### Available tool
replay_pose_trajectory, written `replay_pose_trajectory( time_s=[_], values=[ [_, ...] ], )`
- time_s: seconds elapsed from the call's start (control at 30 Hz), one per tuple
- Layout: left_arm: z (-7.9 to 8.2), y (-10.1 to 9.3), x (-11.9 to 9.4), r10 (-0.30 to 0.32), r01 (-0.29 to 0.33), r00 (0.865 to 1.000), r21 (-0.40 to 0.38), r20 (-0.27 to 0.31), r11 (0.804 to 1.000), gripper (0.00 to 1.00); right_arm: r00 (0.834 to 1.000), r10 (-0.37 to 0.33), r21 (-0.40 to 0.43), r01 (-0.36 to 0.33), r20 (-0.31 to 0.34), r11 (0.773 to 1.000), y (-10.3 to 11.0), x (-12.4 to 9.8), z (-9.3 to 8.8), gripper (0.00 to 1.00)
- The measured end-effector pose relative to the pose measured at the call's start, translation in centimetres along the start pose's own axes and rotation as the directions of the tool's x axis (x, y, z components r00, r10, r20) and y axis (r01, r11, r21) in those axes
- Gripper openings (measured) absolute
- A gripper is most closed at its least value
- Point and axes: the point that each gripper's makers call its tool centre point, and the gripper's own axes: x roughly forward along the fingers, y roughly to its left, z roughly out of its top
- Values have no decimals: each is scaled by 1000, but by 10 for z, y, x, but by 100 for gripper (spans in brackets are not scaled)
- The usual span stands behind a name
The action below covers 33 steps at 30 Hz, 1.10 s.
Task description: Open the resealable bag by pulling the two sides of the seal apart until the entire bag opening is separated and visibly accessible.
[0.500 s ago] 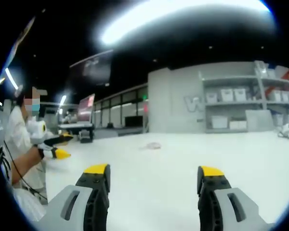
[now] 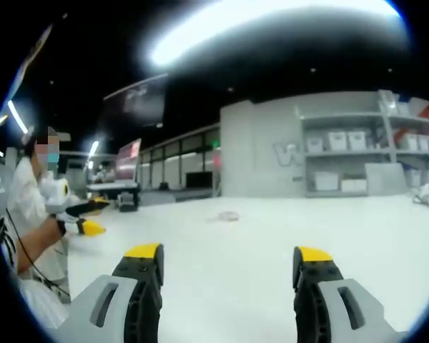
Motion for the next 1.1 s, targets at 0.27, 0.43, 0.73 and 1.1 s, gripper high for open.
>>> replay_pose_trajectory(
  time_s=[0.27, 0.43, 0.73, 1.1],
  values=[
    [2, -2, 2, -6, 6, 1000, 5, 0, 1000, 98, 1000, 7, -4, -7, 1, 1000, 2, 1, 2, 74],
    [3, -2, 3, -11, 11, 1000, 5, -1, 1000, 98, 1000, 10, -9, -10, -1, 1000, 2, 2, 3, 74],
    [2, -2, 4, -17, 17, 1000, 4, -7, 1000, 98, 1000, 20, -19, -20, -9, 1000, 4, 5, 4, 73],
    [1, 1, 3, -16, 16, 1000, 1, -9, 1000, 98, 999, 31, -34, -32, -25, 999, 7, 9, 5, 73]
  ],
)
